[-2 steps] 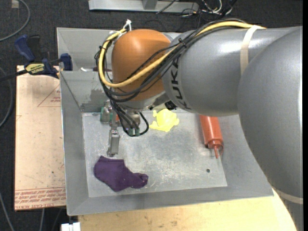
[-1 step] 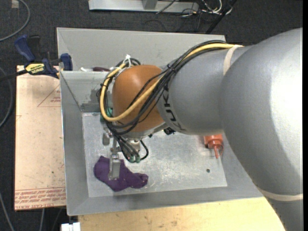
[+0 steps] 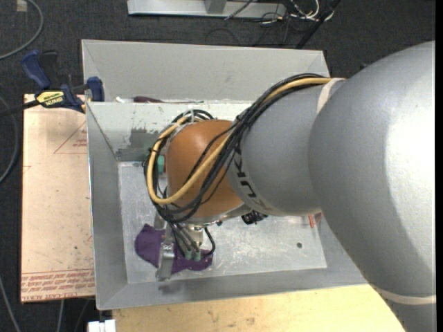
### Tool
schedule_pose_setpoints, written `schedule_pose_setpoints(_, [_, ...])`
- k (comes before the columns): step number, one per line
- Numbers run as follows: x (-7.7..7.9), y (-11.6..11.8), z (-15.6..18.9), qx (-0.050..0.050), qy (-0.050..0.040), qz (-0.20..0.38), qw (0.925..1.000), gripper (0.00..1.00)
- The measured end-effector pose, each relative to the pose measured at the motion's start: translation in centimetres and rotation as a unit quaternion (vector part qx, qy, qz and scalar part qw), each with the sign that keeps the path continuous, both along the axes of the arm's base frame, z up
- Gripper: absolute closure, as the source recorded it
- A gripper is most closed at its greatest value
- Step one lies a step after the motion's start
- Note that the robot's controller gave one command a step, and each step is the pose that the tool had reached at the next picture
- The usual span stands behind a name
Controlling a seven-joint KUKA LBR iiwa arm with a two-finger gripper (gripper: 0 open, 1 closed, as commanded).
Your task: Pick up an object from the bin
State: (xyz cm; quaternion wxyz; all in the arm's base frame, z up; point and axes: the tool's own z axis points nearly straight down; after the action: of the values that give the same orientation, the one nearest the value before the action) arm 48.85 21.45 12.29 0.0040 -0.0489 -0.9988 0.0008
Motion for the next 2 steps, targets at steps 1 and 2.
schedule_pose_setpoints(1, [-1.0,0.6,0.9,0.002,-0.0036,-0.026,0.9997,0.00])
schedule_pose_setpoints(2, [-0.6,-2.1,-5.4,0.001,-0.0019,-0.079,0.9969,0.00])
